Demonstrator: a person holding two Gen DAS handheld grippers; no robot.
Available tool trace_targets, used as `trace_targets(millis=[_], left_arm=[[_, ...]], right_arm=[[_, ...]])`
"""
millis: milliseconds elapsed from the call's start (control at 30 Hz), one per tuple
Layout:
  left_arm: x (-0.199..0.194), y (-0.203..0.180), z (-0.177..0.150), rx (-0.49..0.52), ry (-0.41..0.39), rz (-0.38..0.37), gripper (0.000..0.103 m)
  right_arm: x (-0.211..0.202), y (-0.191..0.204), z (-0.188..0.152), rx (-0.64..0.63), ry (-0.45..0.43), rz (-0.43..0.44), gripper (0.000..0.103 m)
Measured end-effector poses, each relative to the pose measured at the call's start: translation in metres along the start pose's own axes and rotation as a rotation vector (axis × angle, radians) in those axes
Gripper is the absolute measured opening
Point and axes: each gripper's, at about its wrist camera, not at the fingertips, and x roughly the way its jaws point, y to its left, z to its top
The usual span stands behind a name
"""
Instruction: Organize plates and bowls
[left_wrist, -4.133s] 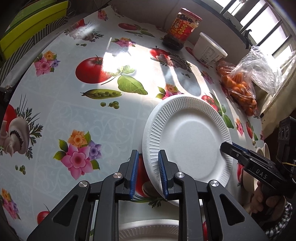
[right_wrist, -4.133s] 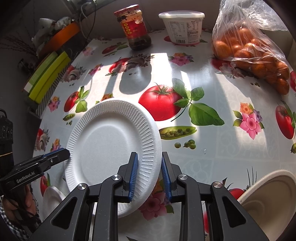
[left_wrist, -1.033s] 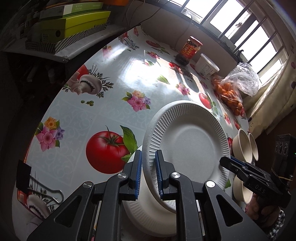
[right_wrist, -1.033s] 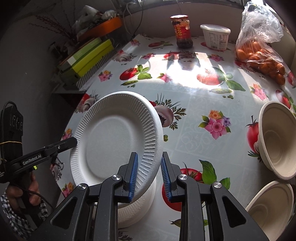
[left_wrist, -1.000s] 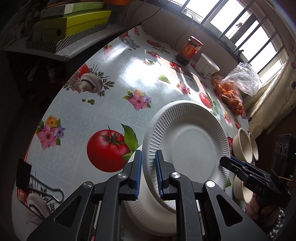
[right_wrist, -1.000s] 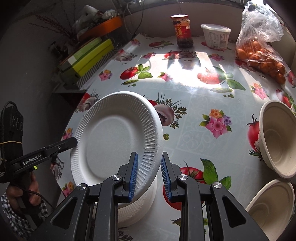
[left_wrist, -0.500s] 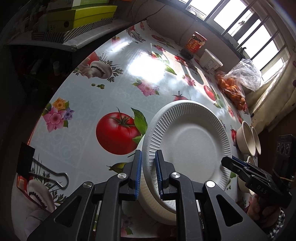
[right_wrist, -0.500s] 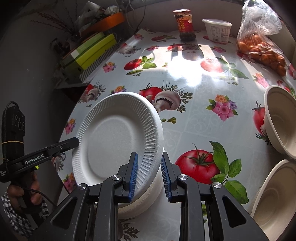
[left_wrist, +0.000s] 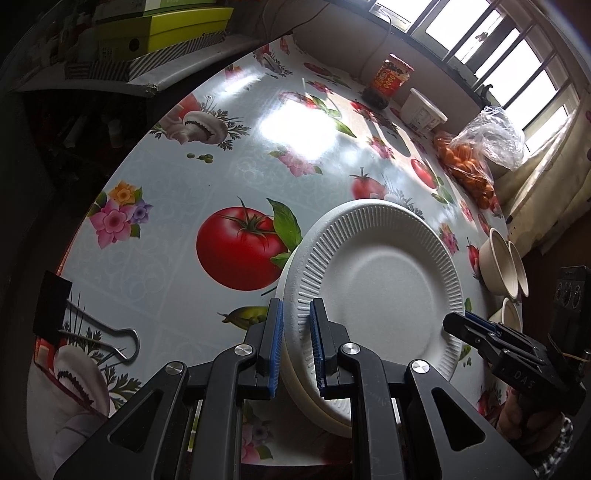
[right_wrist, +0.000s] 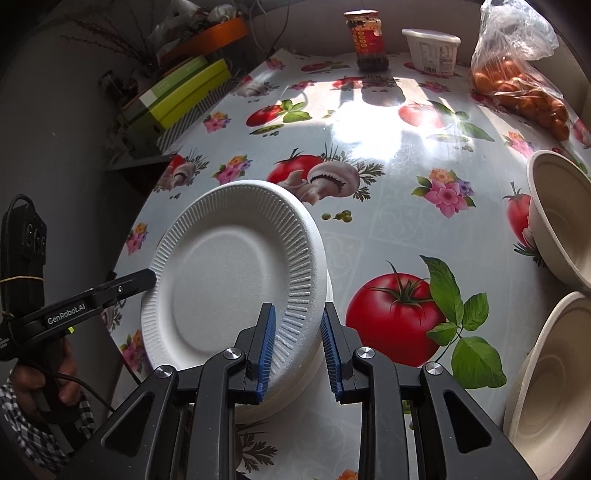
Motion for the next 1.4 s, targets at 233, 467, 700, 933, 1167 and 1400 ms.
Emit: trace_targets(millis=[233, 467, 700, 933, 1167, 1400], left_arm=[[0.0017, 0.001, -0.003, -0.001, 0.004, 0.002, 0.015], [0.0005, 0.0007, -0.0052, 0.0, 0.001, 0.007, 0.015], [0.0006, 0.0006, -0.0053, -0.002, 0.004, 0.01, 0.015], [0.0005, -0.0003, -0.0053, 0.006, 0.004, 0.023, 0.015], [0.0021, -0.0002, -0.0054, 0.015, 0.002, 0.041, 0.016], [0.0016, 0.0007, -0.0061, 0.012, 0.0, 0.038, 0.016]], right_arm=[[0.0002, 0.0013, -0.003, -0.01, -0.003, -0.013, 0.025], [-0.0008, 0.0031, -0.0038, -0.018, -0.009, -0.024, 0.025], [-0.0022, 0.0038, -0.0043, -0.037, -0.015, -0.039, 0.025], [-0.0022, 0.0059, -0.0043, -0.056, -0.021, -0.054, 0.025], [-0.0017, 0.008, -0.0047, -0.079, -0.032, -0.082, 0.029], [-0.002, 0.0074, -0.0046, -0.079, -0.038, -0.086, 0.03]])
